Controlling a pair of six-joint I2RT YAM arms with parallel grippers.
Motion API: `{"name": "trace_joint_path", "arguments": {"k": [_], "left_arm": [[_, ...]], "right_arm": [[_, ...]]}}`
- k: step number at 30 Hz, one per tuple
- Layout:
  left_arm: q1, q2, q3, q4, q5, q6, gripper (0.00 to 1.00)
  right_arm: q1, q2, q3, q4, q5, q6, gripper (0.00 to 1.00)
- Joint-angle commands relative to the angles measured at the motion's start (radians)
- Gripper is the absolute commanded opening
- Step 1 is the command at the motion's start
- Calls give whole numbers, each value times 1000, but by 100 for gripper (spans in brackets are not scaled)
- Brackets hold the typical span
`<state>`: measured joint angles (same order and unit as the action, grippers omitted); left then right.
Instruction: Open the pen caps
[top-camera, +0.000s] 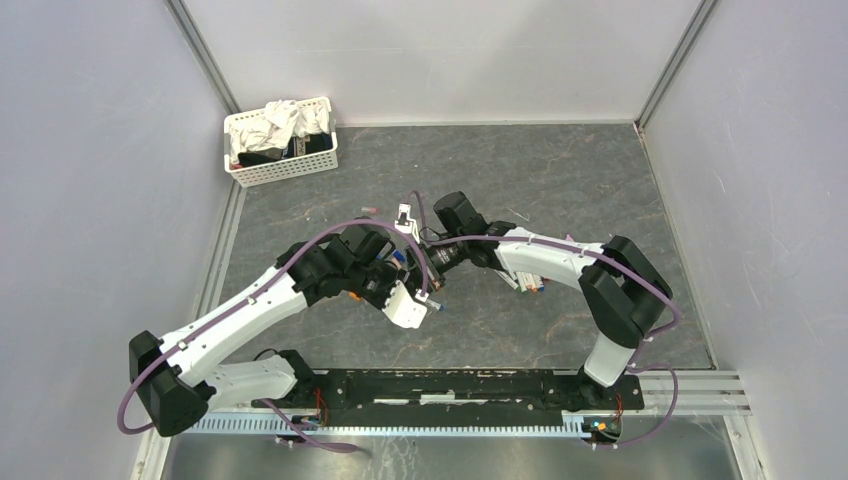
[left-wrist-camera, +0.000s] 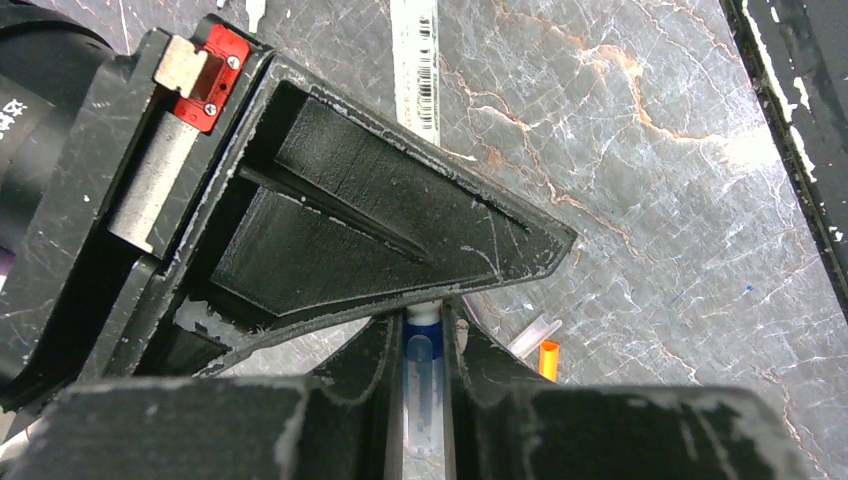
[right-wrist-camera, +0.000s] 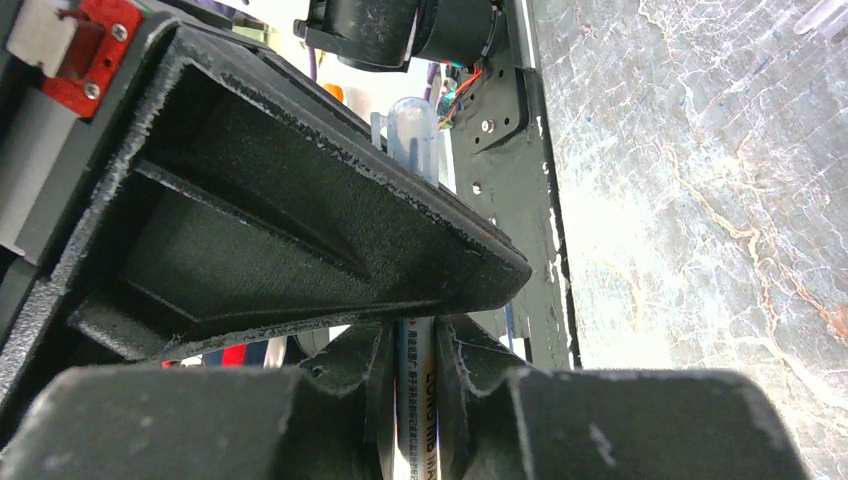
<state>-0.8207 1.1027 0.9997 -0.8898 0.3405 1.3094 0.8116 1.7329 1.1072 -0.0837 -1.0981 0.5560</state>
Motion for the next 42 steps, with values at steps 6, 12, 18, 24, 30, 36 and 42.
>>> {"name": "trace_joint_path", "arguments": {"k": [6, 12, 18, 24, 30, 36, 42], "left_arm": [[-6, -20, 8, -27, -4, 16, 2], [-11, 2, 41, -38, 27, -14, 2], [-18, -9, 39, -41, 38, -12, 2], [-32, -15, 32, -46, 46, 4, 2], [-38, 3, 42, -40, 37, 23, 2], [383, -56, 60, -165, -46, 374, 2], [484, 7, 109, -229, 23, 488, 2]], "right_arm": [[5, -4, 42, -16, 6, -27, 14], [15, 19, 64, 141, 24, 99, 26], [18, 44, 79, 236, 47, 188, 21], [18, 68, 93, 284, 107, 246, 0], [11, 123, 151, 103, 218, 144, 0], [6, -267, -410, -142, 233, -140, 0], [-28, -458, -676, 4, 175, -40, 0]]}}
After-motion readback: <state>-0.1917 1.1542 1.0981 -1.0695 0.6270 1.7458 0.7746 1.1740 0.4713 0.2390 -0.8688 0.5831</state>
